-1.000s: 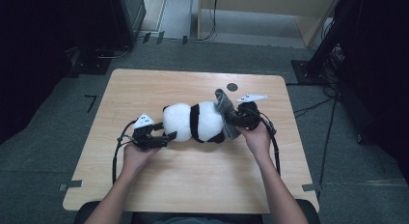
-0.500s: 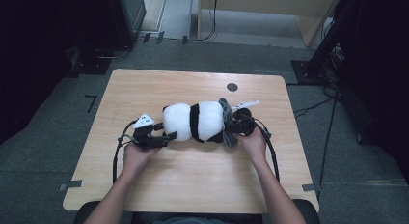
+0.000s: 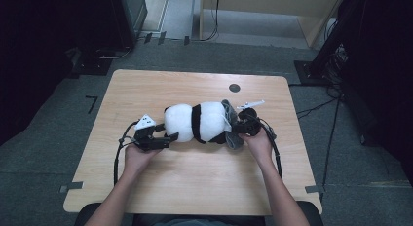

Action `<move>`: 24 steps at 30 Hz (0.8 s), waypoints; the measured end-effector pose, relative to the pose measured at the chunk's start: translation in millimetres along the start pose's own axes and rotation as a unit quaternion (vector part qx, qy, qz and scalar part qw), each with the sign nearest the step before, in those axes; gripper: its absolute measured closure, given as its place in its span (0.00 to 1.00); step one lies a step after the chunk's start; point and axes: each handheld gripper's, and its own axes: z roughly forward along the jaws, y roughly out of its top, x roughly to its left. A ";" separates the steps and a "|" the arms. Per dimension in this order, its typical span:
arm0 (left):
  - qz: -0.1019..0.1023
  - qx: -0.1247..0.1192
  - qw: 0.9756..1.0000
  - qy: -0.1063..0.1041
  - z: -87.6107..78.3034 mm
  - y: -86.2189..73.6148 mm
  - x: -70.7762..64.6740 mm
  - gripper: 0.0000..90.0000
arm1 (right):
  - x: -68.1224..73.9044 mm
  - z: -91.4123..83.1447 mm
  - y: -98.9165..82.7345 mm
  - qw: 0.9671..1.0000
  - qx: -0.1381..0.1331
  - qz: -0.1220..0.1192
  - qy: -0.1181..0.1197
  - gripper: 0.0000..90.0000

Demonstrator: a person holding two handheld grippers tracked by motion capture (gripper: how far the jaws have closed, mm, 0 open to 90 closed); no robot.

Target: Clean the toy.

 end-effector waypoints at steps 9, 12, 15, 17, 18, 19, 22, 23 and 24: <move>0.005 0.000 1.000 0.003 -1.0 0.6 -0.8 0.29 | -2.1 -39.9 17.4 0.998 -0.068 -0.007 -0.017 0.80; 0.004 -0.001 1.000 0.004 -0.8 0.6 -1.0 0.29 | 3.8 -54.8 24.5 0.995 -0.097 -0.014 -0.014 0.80; 0.004 -0.001 1.000 0.004 -0.7 0.7 -1.1 0.29 | 11.1 -61.8 30.0 0.993 -0.113 -0.020 0.007 0.80; 0.005 -0.001 1.000 0.003 -0.7 0.6 -0.9 0.29 | 16.5 -60.2 32.6 0.993 -0.116 -0.026 0.019 0.80; 0.005 -0.001 1.000 0.003 -0.8 0.6 -0.9 0.29 | 19.1 -57.8 33.5 0.993 -0.113 -0.030 0.023 0.80; 0.005 -0.001 1.000 0.003 -0.7 0.5 -0.9 0.29 | 21.6 -54.5 34.1 0.993 -0.109 -0.032 0.025 0.79; 0.005 0.001 1.000 0.003 -0.5 0.3 -0.7 0.29 | 26.1 -44.0 34.2 0.995 -0.093 -0.037 0.025 0.79; 0.004 0.000 1.000 0.002 -0.4 0.3 -0.4 0.29 | 25.9 -41.6 33.6 0.994 -0.094 -0.038 0.026 0.79; 0.003 0.000 1.000 0.002 -0.4 0.3 -0.4 0.29 | 25.5 -40.8 33.0 0.994 -0.097 -0.034 0.027 0.79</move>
